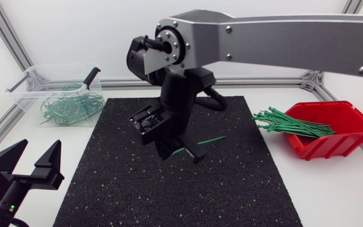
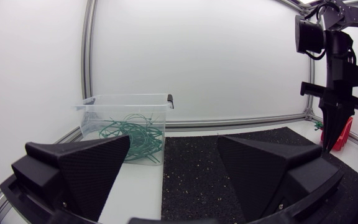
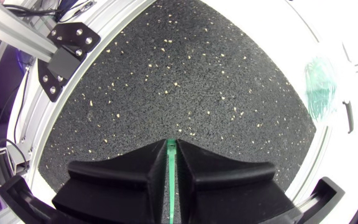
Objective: Take a green cable tie from the red box, thread the tail through the head to close it, then place it in the transparent bin on the left.
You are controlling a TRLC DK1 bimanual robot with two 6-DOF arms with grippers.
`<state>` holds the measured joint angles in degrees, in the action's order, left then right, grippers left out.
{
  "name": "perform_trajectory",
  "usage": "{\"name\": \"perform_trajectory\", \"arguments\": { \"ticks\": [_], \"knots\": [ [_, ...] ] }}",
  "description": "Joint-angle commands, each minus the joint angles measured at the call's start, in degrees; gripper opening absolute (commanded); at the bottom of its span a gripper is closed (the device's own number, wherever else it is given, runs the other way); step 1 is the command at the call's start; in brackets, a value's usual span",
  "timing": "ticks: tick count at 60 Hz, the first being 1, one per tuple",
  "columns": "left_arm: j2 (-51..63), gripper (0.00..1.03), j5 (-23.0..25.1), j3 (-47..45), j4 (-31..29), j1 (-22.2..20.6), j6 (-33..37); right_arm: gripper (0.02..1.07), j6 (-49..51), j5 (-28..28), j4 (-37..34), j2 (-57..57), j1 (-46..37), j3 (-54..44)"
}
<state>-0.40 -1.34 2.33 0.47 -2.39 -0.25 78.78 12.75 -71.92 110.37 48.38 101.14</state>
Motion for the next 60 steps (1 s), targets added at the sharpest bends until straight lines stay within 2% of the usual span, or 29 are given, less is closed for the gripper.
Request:
{"name": "perform_trajectory", "arguments": {
  "ticks": [1, 12, 20, 30, 31, 34, 37, 46, 54, 60],
  "knots": [
    [-0.5, 0.96, -0.2, -1.1, -0.6, 0.3, -0.9, 0.08, -1.4, 1.3, -2.0, -1.8, -1.7, 2.0],
    [1.7, 0.95, 1.3, 4.4, -3.1, 1.4, -1.2, 0.08, -2.3, 7.2, -7.5, -1.0, -5.0, 6.8],
    [12.0, 0.91, 4.5, 10.0, -4.3, 2.7, -1.2, 0.08, -3.4, 9.7, -8.1, -1.3, -6.5, 7.5],
    [23.3, 0.92, 21.3, 17.5, -8.2, 12.2, -3.6, 0.08, -4.0, 12.4, -8.5, -2.7, -8.0, 6.8],
    [23.6, 0.91, 21.6, 17.7, -8.3, 12.4, -3.6, 0.08, -4.0, 12.4, -8.5, -2.8, -8.0, 6.7],
    [28.9, 0.91, 27.2, 20.7, -9.1, 15.0, -2.7, 0.08, -4.0, 12.5, -8.6, -3.1, -8.2, 6.2],
    [33.0, 0.91, 30.8, 23.0, -10.5, 15.9, -1.6, 0.08, -4.0, 12.9, -8.6, -3.2, -8.6, 6.0],
    [39.0, 0.92, 34.8, 27.0, -13.5, 14.3, 3.9, 0.08, -4.7, 14.8, -9.0, -1.9, -9.7, 8.4],
    [39.2, 0.92, 34.8, 28.9, -14.7, 12.1, 9.7, 0.08, -6.3, 16.7, -9.4, -1.1, -9.6, 11.5],
    [39.4, 0.91, 34.8, 30.7, -17.1, 8.0, 19.2, 0.08, -7.9, 18.5, -9.7, -0.8, -9.5, 15.0]
  ]
}}
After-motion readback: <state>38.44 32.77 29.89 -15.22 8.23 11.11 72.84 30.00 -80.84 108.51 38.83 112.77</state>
